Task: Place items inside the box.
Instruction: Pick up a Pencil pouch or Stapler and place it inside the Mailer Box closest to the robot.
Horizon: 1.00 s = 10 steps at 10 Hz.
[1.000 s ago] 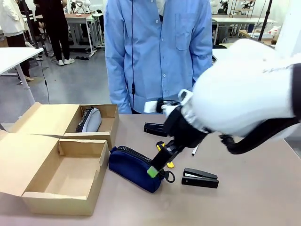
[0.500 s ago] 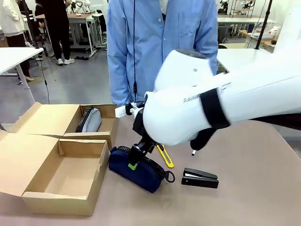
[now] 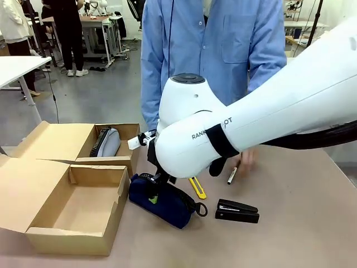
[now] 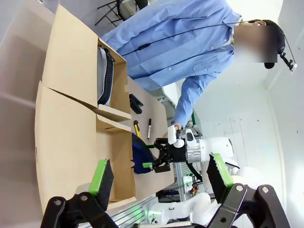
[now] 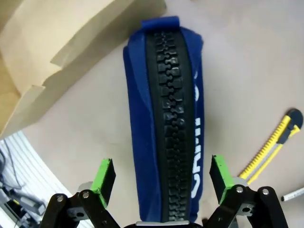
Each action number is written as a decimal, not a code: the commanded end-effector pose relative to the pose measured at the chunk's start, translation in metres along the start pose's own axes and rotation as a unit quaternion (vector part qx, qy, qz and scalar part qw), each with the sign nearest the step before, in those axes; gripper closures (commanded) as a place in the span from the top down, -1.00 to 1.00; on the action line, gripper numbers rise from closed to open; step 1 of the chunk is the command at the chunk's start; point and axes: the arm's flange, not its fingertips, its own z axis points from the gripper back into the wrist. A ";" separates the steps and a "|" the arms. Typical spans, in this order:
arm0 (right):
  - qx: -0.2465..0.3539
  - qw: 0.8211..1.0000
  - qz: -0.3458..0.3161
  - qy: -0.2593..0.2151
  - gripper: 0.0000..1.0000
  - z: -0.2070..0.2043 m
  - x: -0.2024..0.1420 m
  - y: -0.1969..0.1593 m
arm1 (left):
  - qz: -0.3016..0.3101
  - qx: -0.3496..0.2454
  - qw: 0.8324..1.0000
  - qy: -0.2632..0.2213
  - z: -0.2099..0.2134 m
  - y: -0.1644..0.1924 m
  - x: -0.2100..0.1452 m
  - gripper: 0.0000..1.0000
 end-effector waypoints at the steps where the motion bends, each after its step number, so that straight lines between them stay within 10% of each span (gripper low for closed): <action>1: -0.002 1.000 -0.013 0.007 1.00 0.001 0.010 0.010 | -0.011 -0.011 1.000 -0.005 0.000 -0.001 0.000 1.00; 2: -0.009 1.000 -0.017 0.011 1.00 0.001 0.009 0.009 | -0.011 -0.011 1.000 -0.005 0.000 -0.001 0.000 1.00; 3: -0.002 1.000 -0.016 0.019 -0.19 0.000 0.008 0.008 | -0.011 -0.011 1.000 -0.005 0.000 -0.001 0.000 1.00; 4: -0.002 1.000 -0.015 0.019 -0.19 0.001 0.008 0.008 | -0.011 -0.011 1.000 -0.005 0.000 -0.001 0.000 1.00; 5: 0.001 1.000 -0.013 0.017 -1.00 0.000 0.008 0.008 | -0.011 -0.011 1.000 -0.005 0.000 -0.001 0.000 1.00; 6: 0.004 1.000 -0.010 0.017 -0.24 0.000 0.008 0.009 | -0.011 -0.011 1.000 -0.005 0.000 -0.001 0.000 1.00; 7: 0.005 1.000 -0.008 0.019 -1.00 0.000 0.008 0.009 | -0.011 -0.011 1.000 -0.005 0.000 -0.001 0.000 1.00; 10: 0.004 1.000 -0.004 0.024 -1.00 0.000 0.008 0.011 | -0.011 -0.011 1.000 -0.005 0.000 -0.001 0.000 1.00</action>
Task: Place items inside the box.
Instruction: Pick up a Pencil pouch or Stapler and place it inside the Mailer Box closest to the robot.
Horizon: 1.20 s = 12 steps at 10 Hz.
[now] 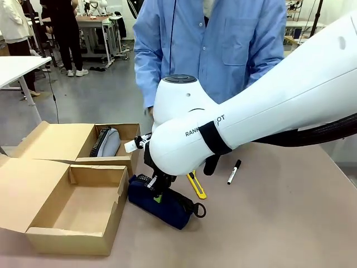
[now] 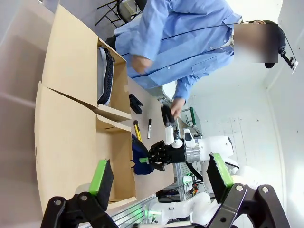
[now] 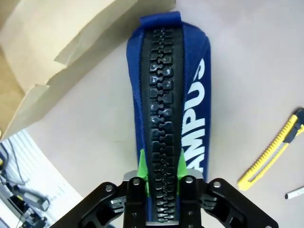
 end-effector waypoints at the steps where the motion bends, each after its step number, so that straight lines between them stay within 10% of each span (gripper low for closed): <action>1: -0.002 1.000 -0.003 0.004 -1.00 0.000 0.004 0.006 | -0.011 -0.011 1.000 -0.005 0.000 -0.001 0.000 1.00; 8: 0.012 1.000 -0.013 0.015 -1.00 0.018 -0.009 0.005 | -0.011 -0.011 1.000 -0.005 0.000 -0.001 0.000 1.00; 12: 0.072 0.989 -0.126 0.013 -1.00 0.108 -0.069 0.035 | -0.011 -0.011 1.000 -0.005 0.000 -0.001 0.000 1.00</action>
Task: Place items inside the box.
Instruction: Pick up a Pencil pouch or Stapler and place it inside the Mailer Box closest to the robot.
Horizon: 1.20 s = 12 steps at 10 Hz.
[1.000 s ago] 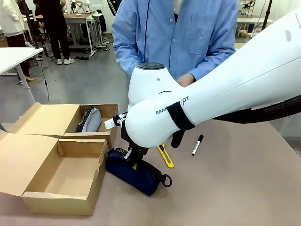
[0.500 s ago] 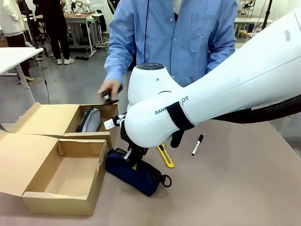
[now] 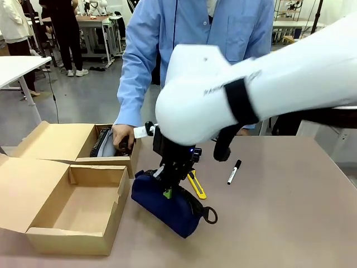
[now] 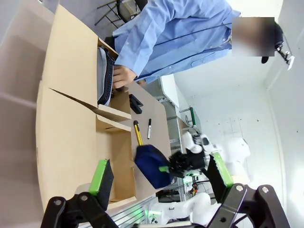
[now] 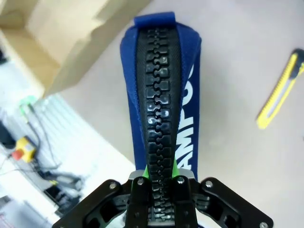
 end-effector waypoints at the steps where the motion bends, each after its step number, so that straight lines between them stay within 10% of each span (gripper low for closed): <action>1: 0.065 0.993 -0.082 -0.046 -1.00 0.044 -0.050 0.032 | -0.011 -0.011 1.000 -0.005 0.000 -0.001 0.000 1.00; 4: 0.027 0.976 -0.144 -0.161 -1.00 0.055 -0.070 0.093 | -0.011 -0.011 1.000 -0.005 0.000 -0.001 0.000 1.00; 5: 0.079 0.990 -0.092 -0.069 -1.00 0.069 -0.058 0.063 | -0.011 -0.011 1.000 -0.005 0.000 -0.001 0.000 1.00; 8: 0.069 0.986 -0.112 -0.100 -0.82 0.070 -0.070 0.080 | -0.011 -0.011 1.000 -0.005 0.000 -0.001 0.000 1.00; 12: 0.178 0.898 -0.352 -0.195 -0.82 0.059 0.039 0.142 | -0.011 -0.011 1.000 -0.005 0.000 -0.001 0.000 1.00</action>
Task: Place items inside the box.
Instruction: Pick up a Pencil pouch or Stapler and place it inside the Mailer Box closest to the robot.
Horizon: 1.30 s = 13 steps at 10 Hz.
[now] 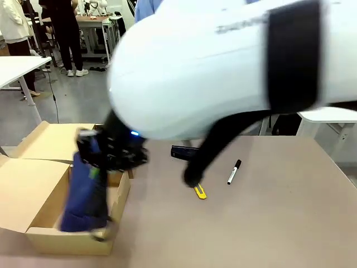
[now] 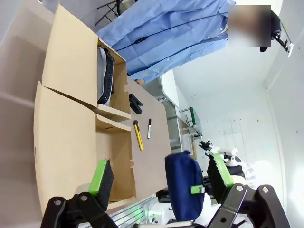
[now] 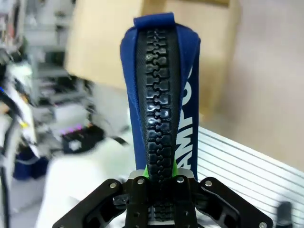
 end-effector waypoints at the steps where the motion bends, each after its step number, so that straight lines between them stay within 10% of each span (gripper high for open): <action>1: 0.015 0.995 -0.094 -0.033 -0.82 -0.054 0.028 0.031 | -0.011 -0.010 1.000 -0.005 -0.001 -0.001 0.000 1.00; 13: -0.031 0.997 -0.062 -0.038 -0.82 -0.134 0.064 0.015 | -0.011 -0.010 1.000 -0.005 -0.001 -0.001 0.000 1.00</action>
